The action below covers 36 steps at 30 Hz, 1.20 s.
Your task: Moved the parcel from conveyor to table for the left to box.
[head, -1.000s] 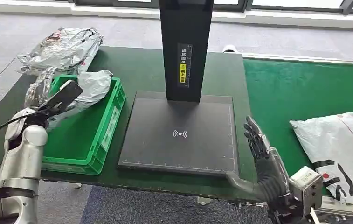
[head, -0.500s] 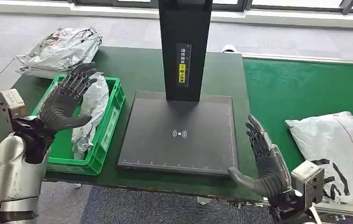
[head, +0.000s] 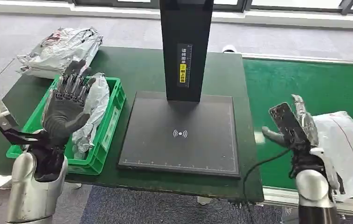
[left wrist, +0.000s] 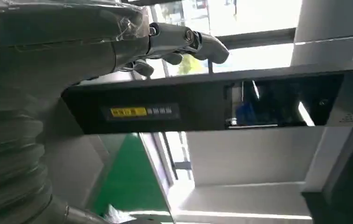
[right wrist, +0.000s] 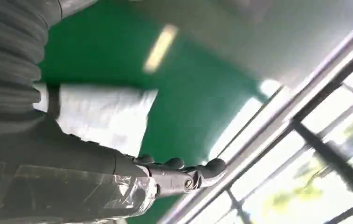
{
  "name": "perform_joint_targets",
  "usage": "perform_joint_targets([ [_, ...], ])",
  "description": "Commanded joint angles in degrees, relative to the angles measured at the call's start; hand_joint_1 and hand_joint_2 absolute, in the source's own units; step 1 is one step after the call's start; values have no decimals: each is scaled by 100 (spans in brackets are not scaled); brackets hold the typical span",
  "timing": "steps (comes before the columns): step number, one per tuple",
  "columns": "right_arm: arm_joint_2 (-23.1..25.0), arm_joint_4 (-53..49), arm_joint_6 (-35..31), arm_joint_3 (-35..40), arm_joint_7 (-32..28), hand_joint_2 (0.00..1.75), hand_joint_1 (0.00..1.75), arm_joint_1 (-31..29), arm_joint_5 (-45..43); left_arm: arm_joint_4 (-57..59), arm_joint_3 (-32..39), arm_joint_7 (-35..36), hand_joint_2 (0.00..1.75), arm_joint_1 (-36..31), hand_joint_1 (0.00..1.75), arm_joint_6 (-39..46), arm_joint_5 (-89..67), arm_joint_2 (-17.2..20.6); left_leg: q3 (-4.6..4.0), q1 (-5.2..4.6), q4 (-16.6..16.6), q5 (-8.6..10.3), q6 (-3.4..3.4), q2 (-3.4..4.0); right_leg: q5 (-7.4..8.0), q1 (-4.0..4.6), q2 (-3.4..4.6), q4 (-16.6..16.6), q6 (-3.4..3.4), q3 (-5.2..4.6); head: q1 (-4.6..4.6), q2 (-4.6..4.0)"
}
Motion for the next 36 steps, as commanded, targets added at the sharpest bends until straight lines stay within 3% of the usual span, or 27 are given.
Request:
perform_joint_targets([
  [1, -1111, 3427, -348, 110, 98, 175, 0, -2004, 707, -56, -706, -57, 175, 599, 0, -38, 137, -423, 14, 0, -6, 0, 5, 13, 8, 1, 10, -14, 2, 14, 0, -2],
  [6, -1178, 3622, -399, 228, 290, 175, 0, -2077, 939, -51, -669, -30, 175, 650, 0, -15, 270, -445, 0, -2, -2, 4, 7, -22, 4, 0, -22, -9, 2, 8, 0, 0],
  [10, -1434, 5478, -385, 735, 352, 175, 0, -2935, 1472, 30, -665, 7, 175, 966, 0, -161, 904, -498, 8, -5, -9, 2, 8, -3, 6, 2, -4, -11, 2, 12, -2, -2],
  [15, -1441, 6526, -261, 690, 349, 175, 0, -3146, 1437, 80, -572, -65, 175, 1081, 0, -278, 985, -517, 12, 3, -20, 8, 9, -4, 15, 7, -7, -27, 1, 21, 0, -2],
  [20, -1480, 6812, -219, 406, 223, 175, 0, -2977, 1156, 50, -593, -29, 175, 1168, 0, -370, 1088, -497, -2, 2, -7, 6, 9, -41, 0, 5, -40, -13, 1, 15, 0, 0],
  [26, -1471, 6804, -208, 416, 239, 175, 0, -3007, 1166, 46, -593, -29, 175, 1164, 0, -367, 1092, -502, -10, -1, -3, 5, 9, -33, 1, 2, -32, -6, 1, 1, 0, 0],
  [29, -1485, 6910, -57, -27, 178, 175, 0, -2837, 714, 23, -557, 0, 175, 1236, 0, -345, 1127, -526, -3, 2, -11, 7, 8, -32, 4, 5, -34, -16, -1, 11, 0, -2],
  [33, -1503, 7115, 496, -1359, -417, 175, 0, -2455, -727, 51, -497, 10, 175, 1348, 0, -457, 1073, -472, 0, 5, -14, 9, 9, -53, 0, 8, -54, -22, 1, 20, 0, -2],
  [36, -1506, 7149, 515, -1809, -546, 175, 0, -2282, -1206, -48, -418, -18, 175, 1412, 0, -414, 922, -515, -4, 3, -10, 6, 9, -53, -3, 6, -53, -17, 1, 14, 0, 0],
])
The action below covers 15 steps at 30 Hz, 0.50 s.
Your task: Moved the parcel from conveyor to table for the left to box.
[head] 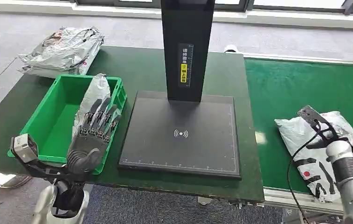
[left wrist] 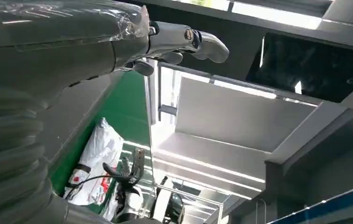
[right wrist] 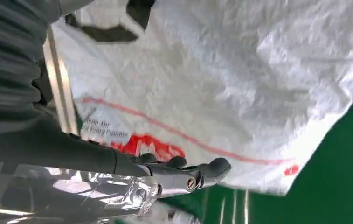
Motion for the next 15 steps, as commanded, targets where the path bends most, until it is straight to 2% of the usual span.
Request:
perform_joint_targets([
  [1, 62, 769, 311, -1976, -471, 175, 0, 338, -1401, 76, 119, -3, 175, 131, 0, -32, -227, -9, 15, 4, -13, 1, 0, -10, 0, 5, -14, -19, -3, 23, 0, 0],
  [8, 326, 690, 463, -2744, -841, 175, 0, 525, -2383, -80, 236, 9, 175, 255, 0, 6, -308, -89, 12, 2, -11, -3, -2, 10, 0, 2, 5, -12, -5, 14, 0, 0],
  [15, 307, 648, 322, -2772, -754, 175, 0, 664, -2466, -9, 165, 11, 175, 224, 0, 12, -326, -83, 10, 1, -16, 0, -2, 10, 1, 2, 5, -14, -2, 13, 0, 2],
])
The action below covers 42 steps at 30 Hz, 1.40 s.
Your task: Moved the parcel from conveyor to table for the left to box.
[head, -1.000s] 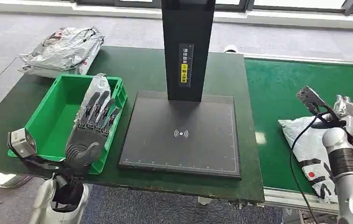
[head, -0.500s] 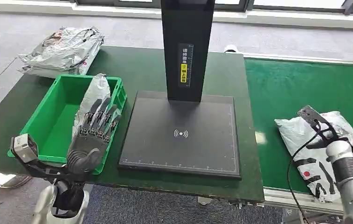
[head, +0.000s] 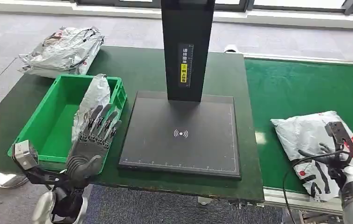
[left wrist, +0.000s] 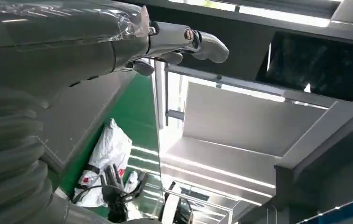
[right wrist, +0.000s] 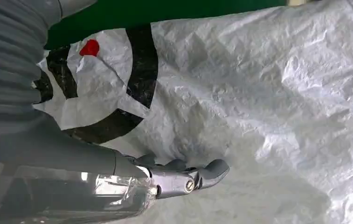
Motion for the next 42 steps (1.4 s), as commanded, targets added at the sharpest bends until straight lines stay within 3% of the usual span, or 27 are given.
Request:
perform_joint_targets([
  [1, 217, 286, -167, -743, 127, 175, 0, 44, -42, 177, 103, 25, 175, -36, 0, 31, -36, -49, 10, 4, -7, 0, -2, 10, 3, 5, 6, -10, -4, 9, 0, 0],
  [7, 90, 298, -386, -438, 465, 175, 0, 82, 222, 213, 57, 106, 175, -58, 0, 49, -3, -70, 14, 3, -9, 0, -1, 8, 3, 4, 3, -13, -4, 13, 0, 2],
  [9, -146, 296, -684, 352, 1139, 175, 0, 138, 1065, 336, -11, 235, 175, -155, 0, 179, -82, -60, 17, 1, -12, 1, -1, 9, 3, 3, 4, -15, -5, 16, 0, 0],
  [12, -307, 358, -239, 1132, 1598, 175, 0, -11, 1823, 503, -51, 221, 175, -226, 0, 169, -43, -22, 8, -3, -7, 5, -1, -1, 2, -2, -6, -9, -3, 5, 0, 2],
  [16, -366, 376, 532, 2155, 1719, 175, 0, -303, 2705, 719, -71, 122, 175, -285, 0, 128, 31, 33, 13, -4, -10, 2, 0, 18, 6, -2, 9, -11, -3, 8, 0, 0],
  [27, -138, 405, 691, 2713, 1822, 175, 0, -706, 3192, 577, -31, -18, 175, -166, 0, 333, -9, 62, 9, -2, -1, 0, 2, 25, 5, -1, 18, -2, -1, 4, 0, 2],
  [28, -105, 418, 693, 2720, 1813, 175, 28, -707, 3194, 531, -19, -34, 175, -138, 0, 366, -2, 63, 15, -2, -7, 1, 1, 32, 7, -2, 24, -5, -3, 8, 0, 0],
  [29, -89, 416, 679, 2722, 1804, 175, 96, -688, 3194, 513, -14, -39, 175, -120, 0, 378, 1, 67, 11, -1, -3, 1, 2, 23, 5, 0, 17, -4, -1, 8, 0, 2],
  [30, -89, 416, 679, 2722, 1804, 175, 129, -688, 3194, 513, -14, -39, 175, -120, 0, 378, 1, 67, 16, -2, -9, 2, 1, 29, 6, -1, 21, -7, -3, 10, 0, 0],
  [31, -65, 409, 660, 2729, 1779, 175, 175, -657, 3200, 476, -5, -47, 175, -93, 0, 402, 1, 60, 13, 2, -5, 1, 1, 21, 5, 2, 14, -7, -2, 11, 0, 0],
  [42, -12, 407, 668, 2743, 1722, 175, 175, -689, 3215, 413, -5, -82, 175, -6, 0, 452, -21, 97, 14, 2, -12, 4, 1, 25, 10, 4, 18, -15, -3, 13, 0, 2],
])
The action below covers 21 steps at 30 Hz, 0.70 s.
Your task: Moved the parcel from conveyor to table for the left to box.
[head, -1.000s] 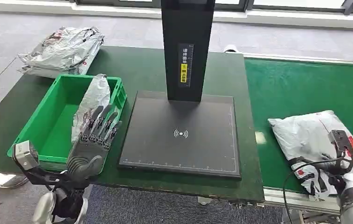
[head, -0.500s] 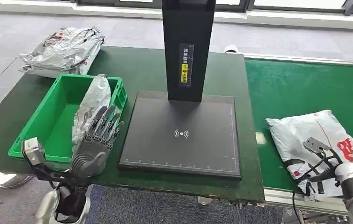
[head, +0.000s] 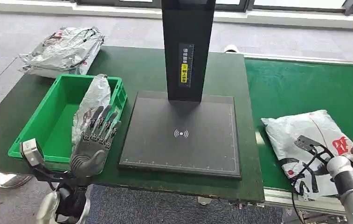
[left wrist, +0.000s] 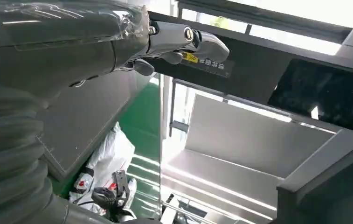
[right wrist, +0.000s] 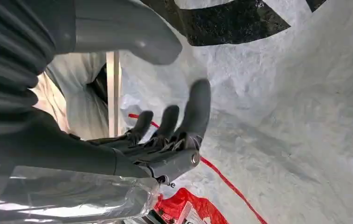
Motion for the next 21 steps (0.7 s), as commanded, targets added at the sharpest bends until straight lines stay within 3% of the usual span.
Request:
perform_joint_targets([
  [1, 239, 360, 23, 371, -89, 175, 175, -325, -6, 124, -13, -49, 175, 23, 0, 46, -26, 148, 11, 1, -7, -1, -3, 26, 6, 2, 21, -7, -5, 3, 0, 0],
  [6, 306, 327, -238, 290, -79, 175, 175, -391, -3, 69, 1, -63, 175, 64, 0, 129, -39, 135, 11, 2, -8, -1, -3, 29, 7, 3, 24, -9, -6, 3, 0, 0],
  [7, 330, 313, -301, 273, -61, 175, 70, -429, -5, 32, 9, -57, 175, 88, 0, 157, -53, 135, 9, -1, -7, -1, -3, 27, 6, 0, 23, -5, -5, 0, 0, -2],
  [8, 373, 252, -553, 252, -63, 175, 0, -446, 16, -41, 27, -60, 175, 128, 0, 229, -77, 111, 6, 1, -3, -2, -2, 22, 4, 1, 19, -2, -4, -1, 0, 0],
  [14, 498, 134, -1420, 163, -17, 175, 0, -629, 203, -403, 80, 61, 175, 331, 0, 401, -79, 12, 7, 2, -4, -4, -3, 43, 9, 4, 38, -4, -6, -5, 0, 0],
  [21, 447, 77, -1641, 85, -108, 175, 0, -591, 252, -386, 37, 116, 175, 322, 0, 412, -72, -22, 6, -1, -4, -1, -1, 20, 4, 0, 16, -2, -3, -2, 0, -2],
])
